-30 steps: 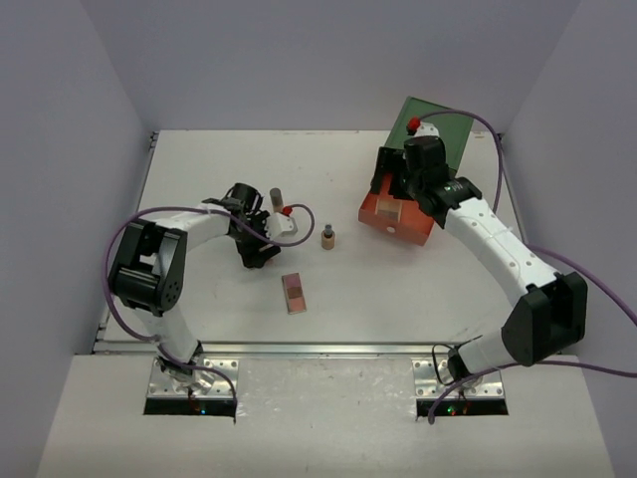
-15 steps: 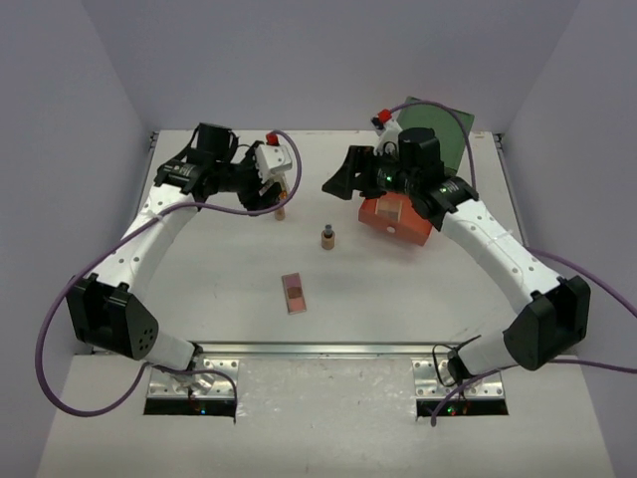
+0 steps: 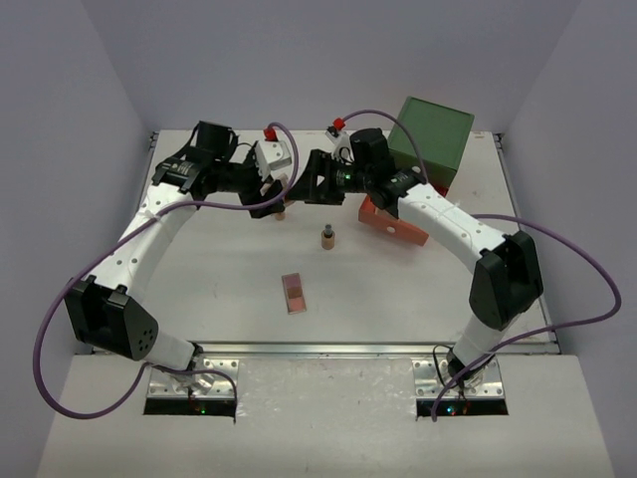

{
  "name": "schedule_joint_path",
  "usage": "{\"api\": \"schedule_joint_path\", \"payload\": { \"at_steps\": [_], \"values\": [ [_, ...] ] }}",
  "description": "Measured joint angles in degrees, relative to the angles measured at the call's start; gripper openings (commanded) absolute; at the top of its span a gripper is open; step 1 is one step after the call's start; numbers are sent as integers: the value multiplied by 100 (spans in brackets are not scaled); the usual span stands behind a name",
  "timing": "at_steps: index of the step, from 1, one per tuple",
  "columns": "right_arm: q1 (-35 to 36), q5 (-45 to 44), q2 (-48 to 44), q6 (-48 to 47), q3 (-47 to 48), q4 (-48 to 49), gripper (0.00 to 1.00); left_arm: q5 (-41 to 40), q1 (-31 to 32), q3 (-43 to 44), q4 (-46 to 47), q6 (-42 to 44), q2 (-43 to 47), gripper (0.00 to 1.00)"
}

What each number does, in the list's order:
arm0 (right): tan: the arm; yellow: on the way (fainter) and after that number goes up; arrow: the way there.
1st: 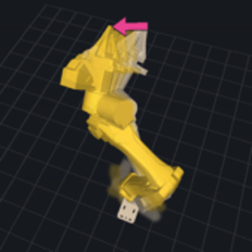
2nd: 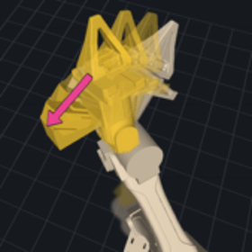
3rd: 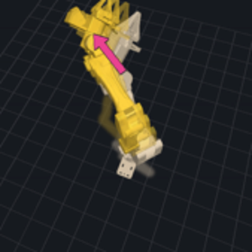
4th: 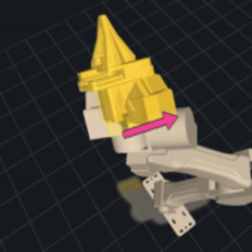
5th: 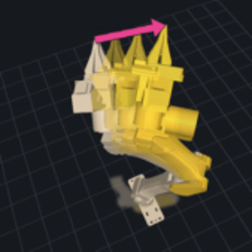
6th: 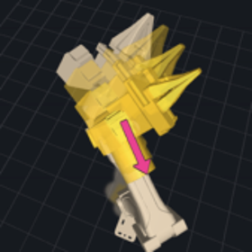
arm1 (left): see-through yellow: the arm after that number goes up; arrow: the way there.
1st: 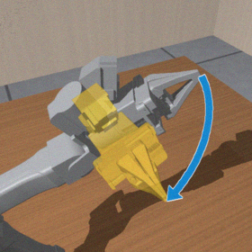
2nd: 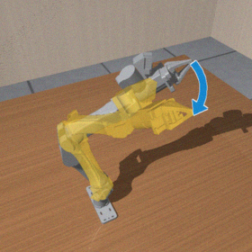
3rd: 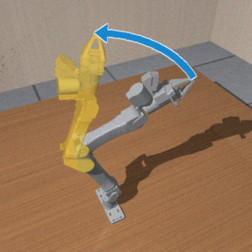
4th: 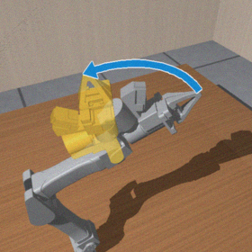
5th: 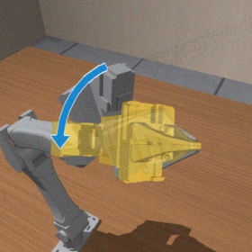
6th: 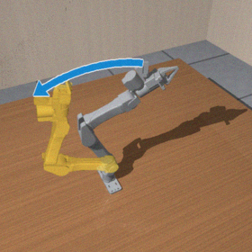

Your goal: Organize the makeup

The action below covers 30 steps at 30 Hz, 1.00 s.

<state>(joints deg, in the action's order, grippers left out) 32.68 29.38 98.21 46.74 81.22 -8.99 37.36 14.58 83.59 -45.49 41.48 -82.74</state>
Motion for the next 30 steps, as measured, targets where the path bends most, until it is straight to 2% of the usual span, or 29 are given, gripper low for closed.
{"api": "schedule_joint_path", "payload": {
  "at_steps": [4,11,12,13,14,16,17,23,26,28,30],
  "values": [
    [8,167,190,317,5,172,59,-25,10,-3,-6,1,-2,0],
    [37,587,428,873,34,769,0,-154,17,-66,38,-30,-1,0],
    [49,630,440,939,33,844,0,-179,19,-84,48,-38,-2,0],
    [51,589,440,1016,16,872,0,-217,26,-94,62,-36,0,7],
    [44,583,440,1065,-29,932,0,-252,33,-98,80,-41,2,23],
    [22,581,433,1131,-134,1033,0,-347,51,-126,112,-59,-2,92],
    [2,577,415,1150,-202,1080,0,-414,68,-144,119,-91,-4,100],
    [-471,135,-371,1160,-1287,1117,0,-1063,104,-153,275,-595,-4,100],
    [-1017,-310,-1135,1133,-1955,1126,0,-1414,104,-151,388,-900,-4,100],
    [-1696,-1033,-2287,1068,-2801,1085,0,-1832,104,-151,520,-1197,-4,100],
    [-1820,-1223,-2530,1057,-2950,1030,0,-1937,104,-151,555,-1252,-4,100]
  ]
}}
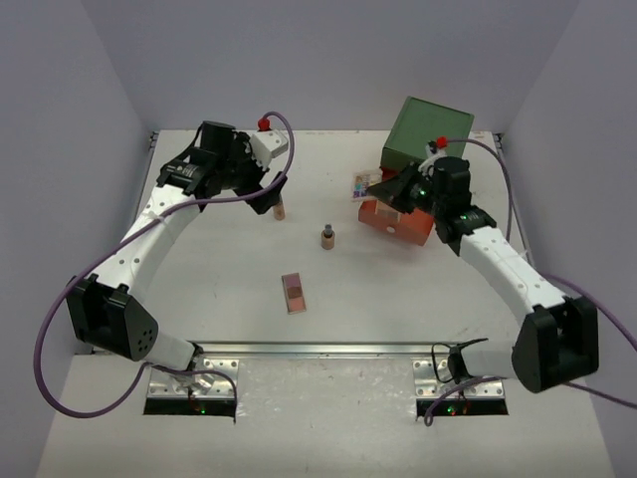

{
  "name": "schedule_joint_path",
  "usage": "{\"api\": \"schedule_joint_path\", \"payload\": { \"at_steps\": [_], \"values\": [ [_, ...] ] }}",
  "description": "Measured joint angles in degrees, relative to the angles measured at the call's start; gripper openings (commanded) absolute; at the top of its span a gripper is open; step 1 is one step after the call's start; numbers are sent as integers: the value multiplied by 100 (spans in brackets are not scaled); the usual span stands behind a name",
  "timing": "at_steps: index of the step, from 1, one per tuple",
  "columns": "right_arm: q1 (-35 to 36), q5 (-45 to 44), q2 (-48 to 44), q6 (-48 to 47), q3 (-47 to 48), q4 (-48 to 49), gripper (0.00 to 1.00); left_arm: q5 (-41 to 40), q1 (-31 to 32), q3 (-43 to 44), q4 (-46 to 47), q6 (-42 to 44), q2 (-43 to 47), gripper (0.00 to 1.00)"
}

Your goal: Organize the makeup

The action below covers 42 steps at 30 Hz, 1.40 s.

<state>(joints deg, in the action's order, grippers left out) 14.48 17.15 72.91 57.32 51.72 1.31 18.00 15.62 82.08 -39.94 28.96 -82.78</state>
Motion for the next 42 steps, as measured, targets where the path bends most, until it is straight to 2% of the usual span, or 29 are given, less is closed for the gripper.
{"api": "schedule_joint_path", "payload": {
  "at_steps": [5,8,15,25,28,31,42],
  "values": [
    [-172,-1165,-863,-160,-569,-350,0,-428,0,-9,132,-145,-6,100],
    [-199,-1715,-966,-281,-634,-605,0,-606,0,-9,165,-209,-24,100],
    [-201,-2423,-611,-514,-622,-801,0,-857,0,-24,201,-228,-81,100],
    [-203,-2601,520,-809,60,-844,0,-895,0,-100,209,-226,-79,100],
    [-203,-2650,706,-803,92,-832,6,-909,0,-122,207,-225,-78,100],
    [-203,-2712,820,-779,92,-848,19,-938,0,-131,208,-222,-77,100],
    [-320,-3007,770,-814,-56,-975,30,-946,0,-131,207,-219,-79,100]
  ]
}}
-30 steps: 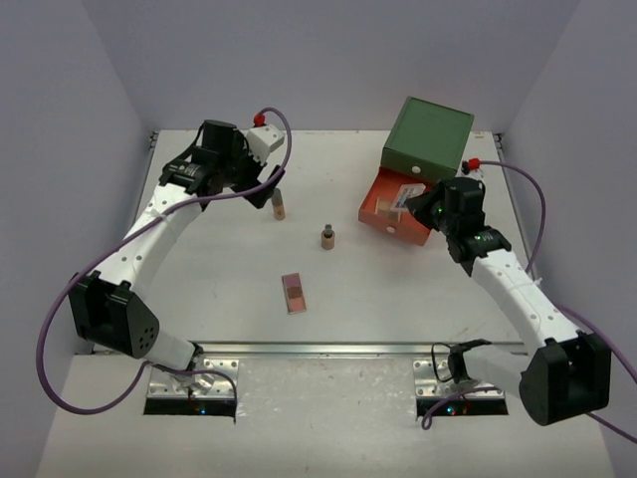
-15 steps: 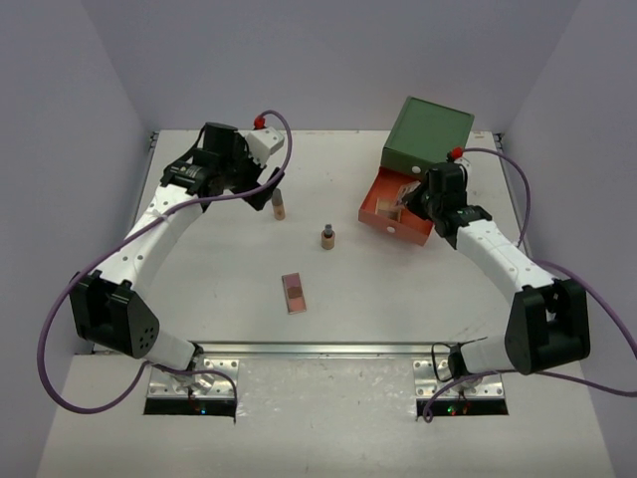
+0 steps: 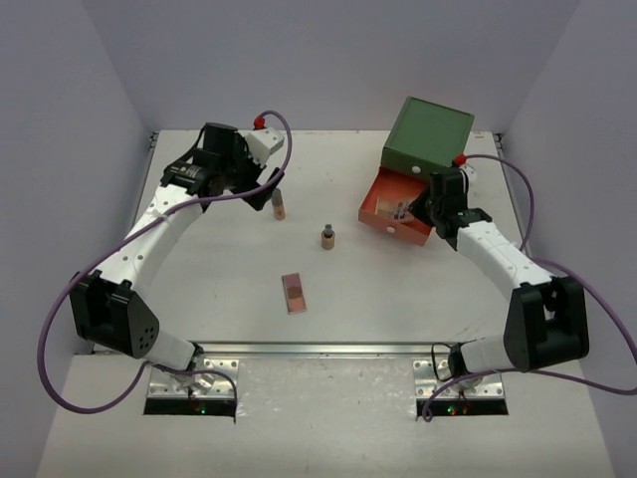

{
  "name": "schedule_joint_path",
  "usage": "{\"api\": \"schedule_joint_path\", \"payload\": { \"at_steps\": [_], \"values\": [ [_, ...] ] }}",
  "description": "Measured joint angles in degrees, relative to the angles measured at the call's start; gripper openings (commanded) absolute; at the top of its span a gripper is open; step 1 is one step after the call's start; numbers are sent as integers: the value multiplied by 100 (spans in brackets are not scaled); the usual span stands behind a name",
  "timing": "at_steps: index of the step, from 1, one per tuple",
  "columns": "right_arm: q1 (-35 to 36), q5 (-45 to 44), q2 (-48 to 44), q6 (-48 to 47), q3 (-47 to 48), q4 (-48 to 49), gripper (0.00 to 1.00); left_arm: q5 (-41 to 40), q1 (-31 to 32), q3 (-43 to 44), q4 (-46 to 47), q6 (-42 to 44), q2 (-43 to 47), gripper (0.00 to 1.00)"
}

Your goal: Organize the makeup

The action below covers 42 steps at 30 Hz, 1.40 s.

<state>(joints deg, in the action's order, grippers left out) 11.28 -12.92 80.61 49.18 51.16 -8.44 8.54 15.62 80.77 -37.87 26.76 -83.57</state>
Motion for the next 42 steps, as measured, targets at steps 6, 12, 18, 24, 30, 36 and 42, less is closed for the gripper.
{"api": "schedule_joint_path", "payload": {
  "at_steps": [6,12,18,24,30,36,42],
  "values": [
    [-71,-239,-220,-175,-51,-213,39,1,0,0,-2,2,2,100],
    [-72,-250,-546,-820,97,-434,57,5,0,0,-13,24,2,100],
    [1085,-285,-676,-1972,1304,-839,95,-258,-3,0,132,-93,-1,100],
    [3126,-357,-412,-1966,1881,-1278,99,-1068,-60,-3,546,-552,-82,100],
    [4503,-286,1417,-1746,2531,-2037,99,-1831,-393,-13,909,-997,-107,100],
    [4989,329,3071,-1748,3473,-2691,99,-2206,-557,-61,1148,-1125,-107,100],
    [4992,708,3710,-1746,3683,-2912,99,-2249,-557,-364,1237,-1121,-105,100]
  ]
}}
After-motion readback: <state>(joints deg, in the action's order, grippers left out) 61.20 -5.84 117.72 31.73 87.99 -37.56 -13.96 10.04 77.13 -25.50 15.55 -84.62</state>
